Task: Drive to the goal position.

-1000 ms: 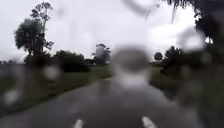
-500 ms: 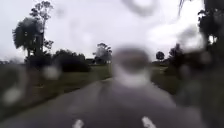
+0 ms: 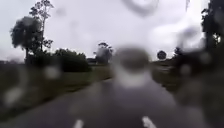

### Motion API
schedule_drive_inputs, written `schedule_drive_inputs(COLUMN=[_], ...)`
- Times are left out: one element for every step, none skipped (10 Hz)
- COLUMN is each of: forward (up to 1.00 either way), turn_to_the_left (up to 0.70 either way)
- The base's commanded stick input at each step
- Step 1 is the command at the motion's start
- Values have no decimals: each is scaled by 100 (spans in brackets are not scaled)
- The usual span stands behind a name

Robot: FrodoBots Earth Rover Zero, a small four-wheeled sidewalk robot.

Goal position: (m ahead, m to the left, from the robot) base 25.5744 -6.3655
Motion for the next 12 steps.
schedule_drive_inputs(forward=[85,85,85,85,85,85,85,85,85,85,85,85], turn_to_the_left=[-7,0,0,0,0,0,0,0,0,-23,-33,-20])
